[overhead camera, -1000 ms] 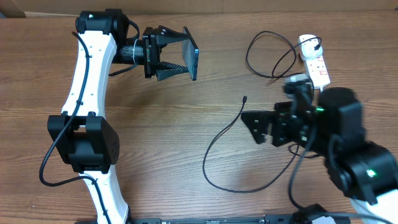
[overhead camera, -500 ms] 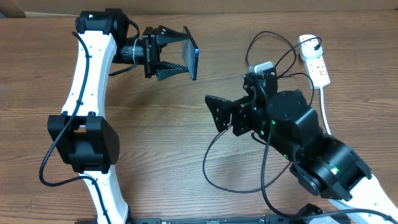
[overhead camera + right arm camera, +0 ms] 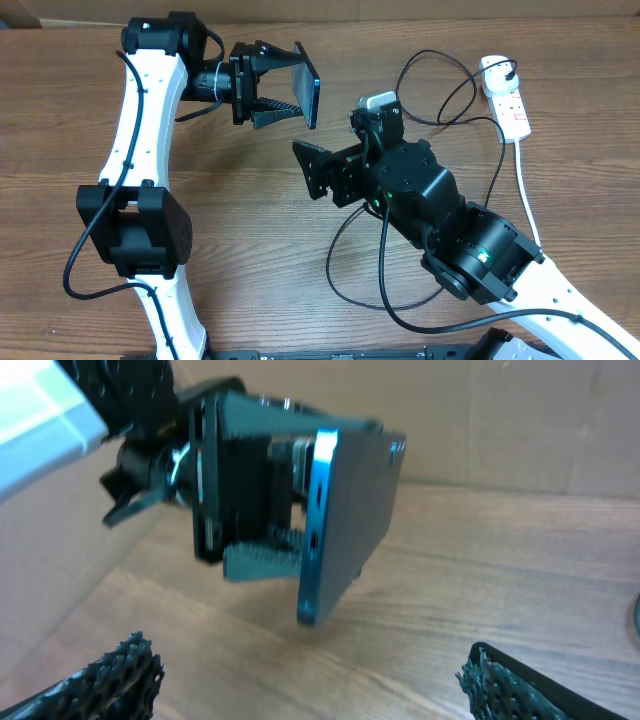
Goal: Plug charger to phone and switch on socket
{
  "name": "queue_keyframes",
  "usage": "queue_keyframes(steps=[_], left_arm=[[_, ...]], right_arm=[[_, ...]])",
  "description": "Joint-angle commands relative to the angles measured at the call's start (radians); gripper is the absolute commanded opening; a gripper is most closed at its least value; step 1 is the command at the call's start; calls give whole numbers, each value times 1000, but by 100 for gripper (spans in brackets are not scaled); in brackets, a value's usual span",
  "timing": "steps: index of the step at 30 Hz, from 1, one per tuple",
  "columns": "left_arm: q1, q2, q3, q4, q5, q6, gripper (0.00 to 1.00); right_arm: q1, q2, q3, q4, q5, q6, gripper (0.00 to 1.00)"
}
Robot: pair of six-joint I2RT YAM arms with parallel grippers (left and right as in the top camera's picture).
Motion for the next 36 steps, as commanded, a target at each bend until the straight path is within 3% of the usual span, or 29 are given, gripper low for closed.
queue_keyframes(steps=[1, 20, 26, 36], left_arm=[[-8, -25, 20, 3, -23, -5, 58], [-60, -25, 20, 132, -230, -5, 58], [-63, -25, 20, 133, -240, 4, 58], [-90, -25, 20, 139, -246, 18, 58]], right_arm=[[2, 19, 31, 23, 57, 10, 95], [4, 132, 31, 33, 60, 68, 85], [4, 143, 31, 22, 60, 68, 75], [-7, 195, 31, 12, 107, 68, 75]])
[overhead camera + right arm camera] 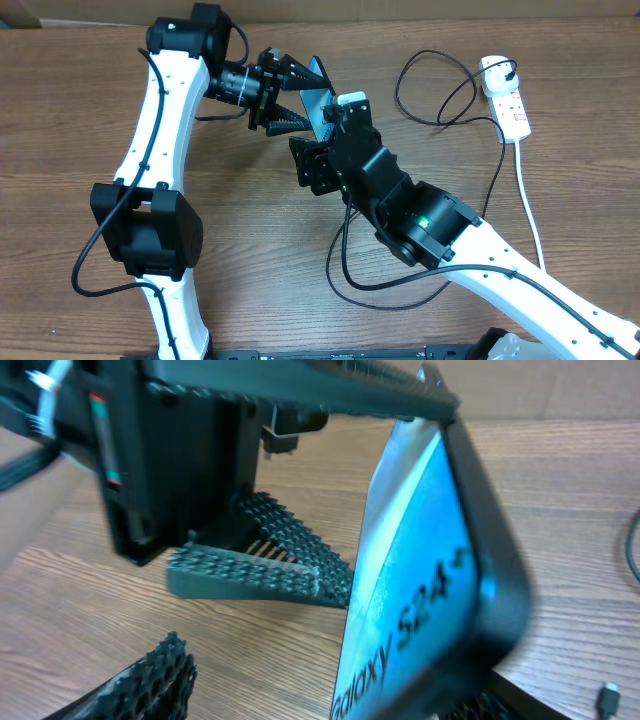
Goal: Plug charger to phone and switch on socket
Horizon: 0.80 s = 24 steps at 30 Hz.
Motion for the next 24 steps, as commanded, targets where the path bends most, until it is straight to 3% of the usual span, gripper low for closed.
queue_keyframes(steps=[1, 7, 24], left_arm=[[-11, -25, 20, 4, 28, 20, 58], [-11, -25, 20, 5, 28, 20, 57], [-13, -25, 20, 14, 3, -19, 58]], right_arm=[[-13, 3, 31, 10, 46, 5, 74], [-56, 3, 31, 14, 44, 53, 66], [-68, 3, 31, 50, 2, 59, 59]])
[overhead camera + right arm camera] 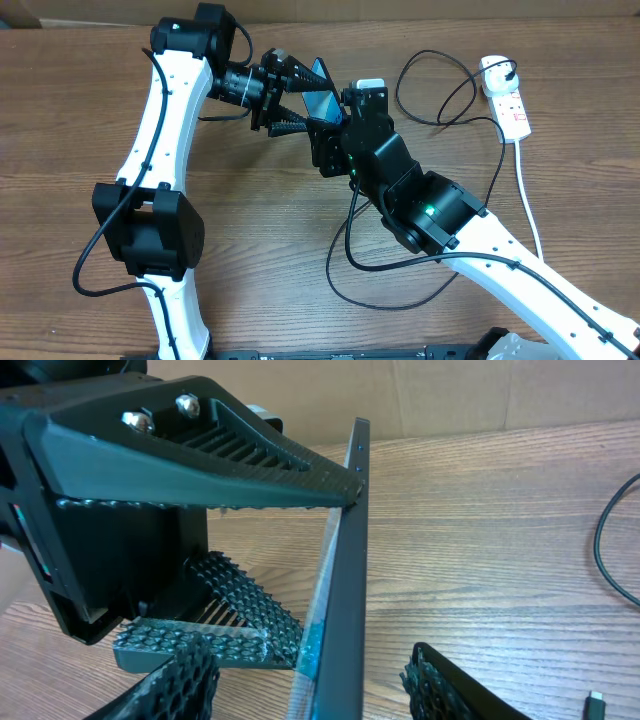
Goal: Plug charger to phone and switch on socket
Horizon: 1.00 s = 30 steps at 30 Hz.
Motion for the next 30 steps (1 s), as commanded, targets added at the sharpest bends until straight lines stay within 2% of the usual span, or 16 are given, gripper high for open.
queue_keyframes(steps=[1, 10, 24, 30], left_arm=[[-2, -25, 20, 19, 18, -20, 58], [-3, -25, 20, 96, 17, -103, 57], [-28, -25, 20, 96, 17, -129, 57], [-28, -25, 20, 95, 18, -129, 57]], right_arm=[[0, -4, 31, 6, -5, 20, 58], [0, -4, 31, 0, -8, 63, 55], [0, 15, 31, 2, 24, 62, 54], [-1, 15, 31, 1, 34, 76, 49]])
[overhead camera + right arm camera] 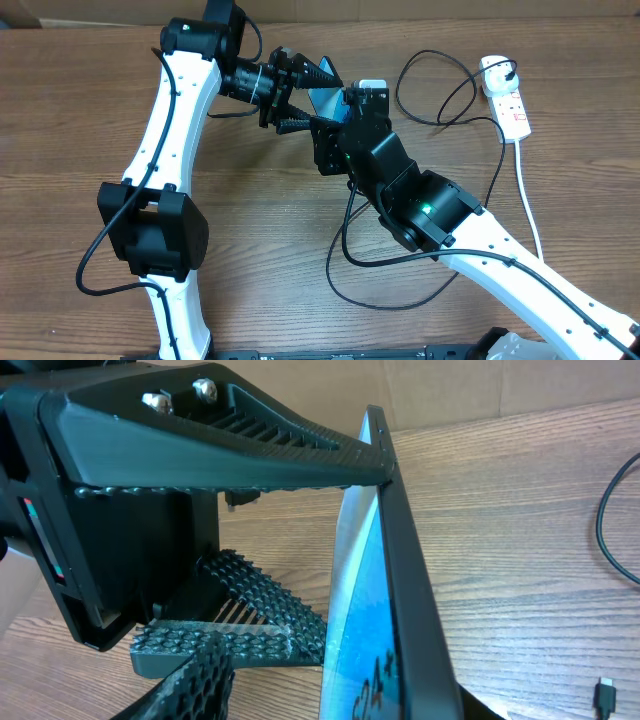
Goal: Plug charger to phone and switch on socket
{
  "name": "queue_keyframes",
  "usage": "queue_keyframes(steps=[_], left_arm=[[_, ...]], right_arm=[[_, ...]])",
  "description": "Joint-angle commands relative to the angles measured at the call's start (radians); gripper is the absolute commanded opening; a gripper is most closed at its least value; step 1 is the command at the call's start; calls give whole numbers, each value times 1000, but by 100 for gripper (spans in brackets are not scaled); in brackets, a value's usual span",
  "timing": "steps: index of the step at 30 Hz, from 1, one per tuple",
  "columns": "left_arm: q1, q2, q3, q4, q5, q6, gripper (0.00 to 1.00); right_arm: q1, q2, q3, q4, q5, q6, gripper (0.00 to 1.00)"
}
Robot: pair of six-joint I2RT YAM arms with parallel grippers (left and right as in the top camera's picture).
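The blue phone point(375, 620) is up in the air on its edge, its printed back towards the right wrist camera. My left gripper point(300, 95) is shut on it, one ribbed finger point(250, 460) on its top edge and the other below. My right gripper point(330, 695) is open with the phone between its jaws. Its left finger point(190, 685) stands apart from the phone, and the phone hides its right finger. The black charger cable point(440, 95) lies on the table, its small plug point(605, 692) free. The white socket strip point(508, 98) lies at the back right.
The wooden table point(80, 130) carries cable loops behind and under my right arm point(430, 210). A brown cardboard wall point(450, 390) stands along the table's far edge. A white lead point(525, 190) runs from the strip towards the front.
The phone has turned a little between my right jaws, from edge-on to showing its blue back, and now hides the right finger. Left gripper has shifted slightly up. Both grips unchanged.
First my left gripper held the phone in the air at the back left, with my right gripper open some way off. Then the two had come together, the phone close to the right camera. Later it stood edge-on between my open right jaws, as now.
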Motion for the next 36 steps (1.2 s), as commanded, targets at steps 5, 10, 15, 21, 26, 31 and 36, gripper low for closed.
queue_keyframes(steps=[5, 10, 15, 21, 26, 31, 36], left_arm=[[-1, -25, 20, 1, 35, 2, 57], [-1, -25, 20, 1, 35, 22, 57], [-3, -25, 20, 0, 36, 32, 57], [-8, -25, 20, 0, 36, 32, 57], [-8, -25, 20, 0, 39, 32, 57], [-8, -25, 20, 0, 39, 32, 58], [-11, -25, 20, 0, 39, 47, 57]], right_arm=[[-1, 2, 31, 6, 22, 26, 46], [-1, 2, 31, 10, 22, 25, 41], [-2, 2, 31, 9, 26, 25, 41], [-8, 2, 31, 9, 29, 25, 37], [-11, 3, 31, 8, 29, 25, 34], [-13, 3, 31, 9, 29, 25, 32], [-13, 3, 31, 8, 29, 25, 32]])
